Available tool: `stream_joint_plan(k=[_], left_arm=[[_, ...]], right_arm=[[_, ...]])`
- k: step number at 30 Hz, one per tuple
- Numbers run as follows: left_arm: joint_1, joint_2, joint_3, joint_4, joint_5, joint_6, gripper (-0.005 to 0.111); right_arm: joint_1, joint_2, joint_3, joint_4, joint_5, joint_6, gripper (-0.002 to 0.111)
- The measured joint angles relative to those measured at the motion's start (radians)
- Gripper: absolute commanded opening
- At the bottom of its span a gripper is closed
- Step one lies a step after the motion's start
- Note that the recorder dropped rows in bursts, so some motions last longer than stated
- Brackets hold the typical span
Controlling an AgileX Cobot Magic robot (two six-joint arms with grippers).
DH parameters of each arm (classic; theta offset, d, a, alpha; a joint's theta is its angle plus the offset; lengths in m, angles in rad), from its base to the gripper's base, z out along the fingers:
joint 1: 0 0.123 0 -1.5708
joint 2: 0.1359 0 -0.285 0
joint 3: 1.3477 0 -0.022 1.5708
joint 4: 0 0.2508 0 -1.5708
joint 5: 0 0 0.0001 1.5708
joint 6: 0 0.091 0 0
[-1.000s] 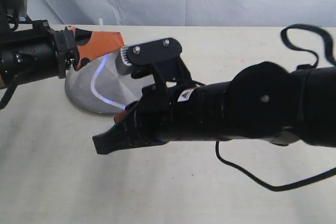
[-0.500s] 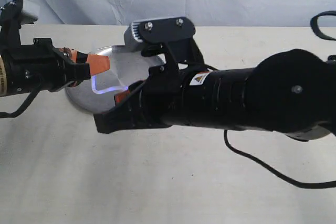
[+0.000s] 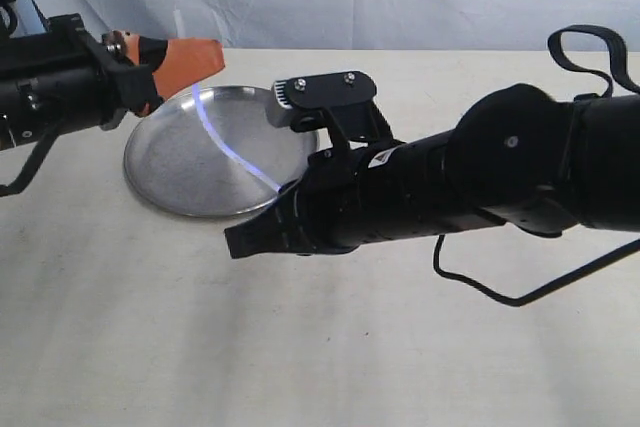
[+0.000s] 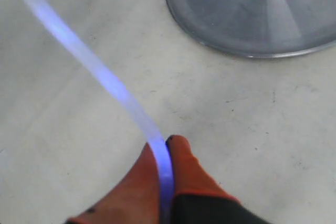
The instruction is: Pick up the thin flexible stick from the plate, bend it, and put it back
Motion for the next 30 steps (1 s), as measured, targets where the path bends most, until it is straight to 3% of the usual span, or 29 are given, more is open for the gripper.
stream_joint_plan(k=[3,10,13,19,30], left_arm=[[0.0,0.0,-0.002,0.064,0.134,0.008,0.006],[0.0,-0.002,-0.004,0.137,0.289,0.01,0.053],[0.0,-0.007,-0.004,0.139,0.306,0.007,0.066],[0.0,-0.057,-0.004,0.194,0.396,-0.038,0.06],[0.0,-0.24,-0.004,0.379,0.405,-0.197,0.033]], right_arm=[[0.002,0.0,0.0,-0.002,-0.016,-0.012,-0.001],[-0.006,0.03,-0.059,-0.076,-0.053,-0.028,-0.001],[-0.018,0.08,-0.133,-0.118,-0.035,-0.028,-0.001],[-0.057,0.218,-0.285,-0.191,0.014,-0.028,-0.001],[-0.2,0.531,-0.521,-0.203,0.15,-0.004,-0.001]])
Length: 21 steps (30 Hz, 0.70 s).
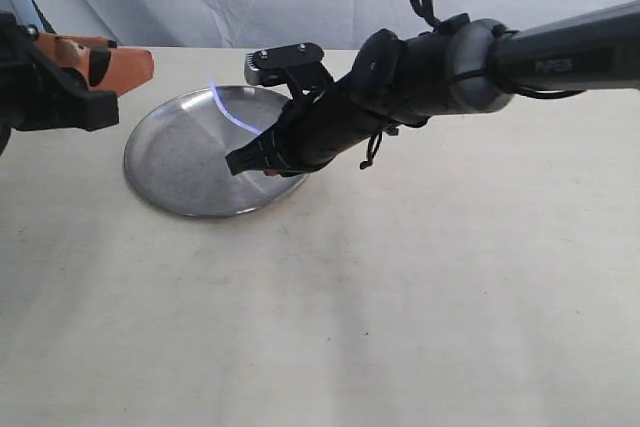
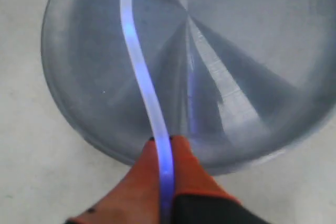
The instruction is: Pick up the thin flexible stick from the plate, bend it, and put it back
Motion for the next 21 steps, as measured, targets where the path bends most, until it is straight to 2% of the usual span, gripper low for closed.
stream_joint_plan(k=[5,8,13,15,18,19,20,21], left_arm=[[0.0,-0.069,0.0,0.064,0.002,-0.042,0.031],[0.0,-0.126,0.0,0.139,0.016,-0.091,0.031],[0.0,-0.188,0.0,0.189,0.078,-0.116,0.031],[0.0,-0.206,0.0,0.193,0.089,-0.118,0.031],[0.0,-0.208,0.0,0.193,0.089,-0.12,0.031],[0.0,-0.21,0.0,0.193,0.089,-0.12,0.031],[0.0,-0.212,0.0,0.193,0.089,-0.12,0.031],[0.0,-0.212,0.0,0.193,0.089,-0.12,0.031]], right_arm=[[-0.009,0.101,-0.121,-0.006,0.035,0.013,-0.001],[-0.009,0.147,-0.197,-0.085,0.053,0.099,-0.001],[-0.009,0.164,-0.217,-0.184,0.055,0.159,-0.001],[-0.009,0.164,-0.217,-0.191,0.057,0.164,0.011],[-0.009,0.164,-0.217,-0.191,0.057,0.164,0.043],[-0.009,0.164,-0.217,-0.193,0.057,0.164,0.05],[-0.009,0.164,-0.217,-0.193,0.057,0.164,0.054],[-0.009,0.164,-0.217,-0.193,0.057,0.164,0.053]])
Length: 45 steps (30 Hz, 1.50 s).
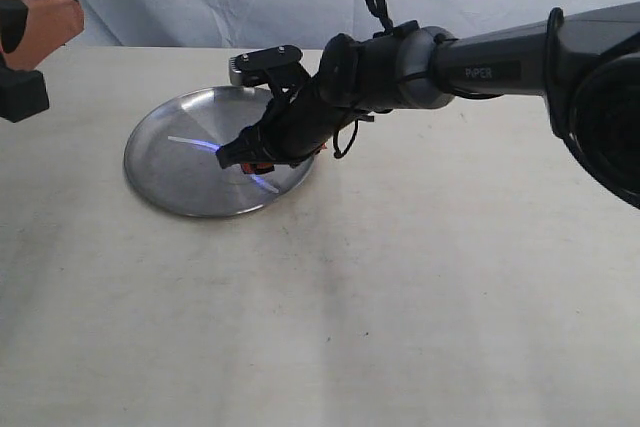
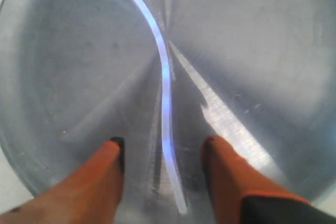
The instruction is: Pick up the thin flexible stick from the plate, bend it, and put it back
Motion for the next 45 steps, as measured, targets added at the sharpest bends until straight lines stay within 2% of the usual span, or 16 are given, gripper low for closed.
stream_joint_plan(k=[2,5,7,10,17,28,31,37,45], left_arm=[[0.0,0.0,0.0,0.0,0.0,0.0,0.031],[0.0,0.0,0.0,0.0,0.0,0.0,0.031],[0.0,0.0,0.0,0.0,0.001,0.0,0.031],[0.0,0.0,0.0,0.024,0.021,0.0,0.031],[0.0,0.0,0.0,0.044,0.141,0.0,0.031],[0.0,-0.002,0.0,0.044,0.19,0.0,0.031],[0.0,-0.002,0.0,0.042,0.19,0.0,0.031],[0.0,-0.002,0.0,0.042,0.19,0.0,0.031],[0.0,-0.002,0.0,0.042,0.19,0.0,0.031]], right_arm=[[0.0,0.0,0.0,0.0,0.0,0.0,0.05],[0.0,-0.018,0.0,0.0,0.005,0.002,0.041],[0.0,-0.046,0.0,-0.006,0.017,0.004,0.026],[-0.007,-0.11,0.0,-0.052,0.056,0.028,-0.001],[-0.022,-0.339,0.022,-0.314,0.242,0.192,0.0],[-0.022,-0.843,0.303,-0.38,0.206,0.243,0.0],[-0.022,-0.933,0.364,-0.384,0.254,0.258,0.0],[-0.022,-1.012,0.396,-0.358,0.459,0.269,0.0],[-0.022,-1.024,0.396,-0.334,0.492,0.273,0.0]])
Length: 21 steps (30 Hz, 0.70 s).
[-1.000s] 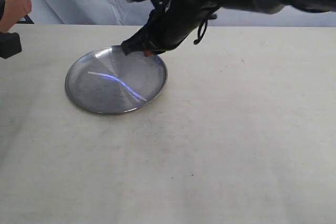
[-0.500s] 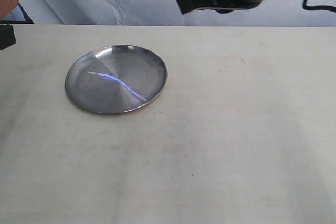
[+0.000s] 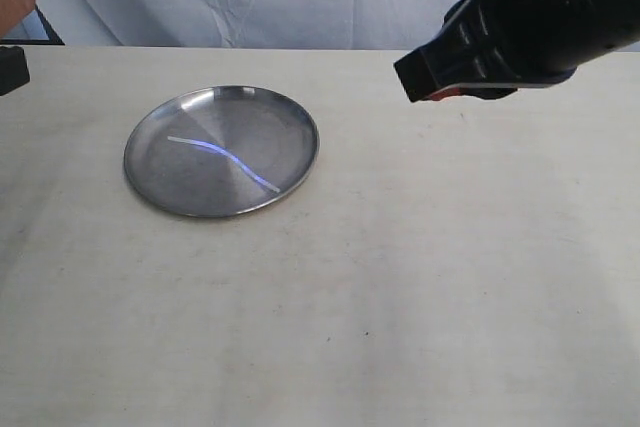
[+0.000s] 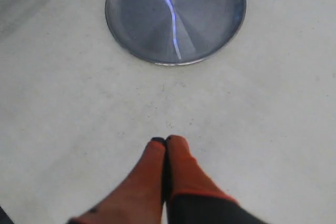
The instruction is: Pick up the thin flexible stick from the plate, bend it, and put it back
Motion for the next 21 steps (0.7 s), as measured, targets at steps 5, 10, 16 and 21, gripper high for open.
stream_joint_plan(k=[5,10,16,21], left_arm=[[0.0,0.0,0.0,0.0,0.0,0.0,0.031],[0.0,0.0,0.0,0.0,0.0,0.0,0.031],[0.0,0.0,0.0,0.0,0.0,0.0,0.031],[0.0,0.0,0.0,0.0,0.0,0.0,0.031]], right_arm=[[0.0,-0.048,0.011,-0.038,-0.023,0.0,0.0],[0.0,-0.209,0.199,-0.161,-0.317,0.0,0.0],[-0.062,-0.443,0.635,-0.194,-0.834,0.013,0.0],[-0.222,-0.658,0.966,-0.04,-1.068,0.035,0.0]])
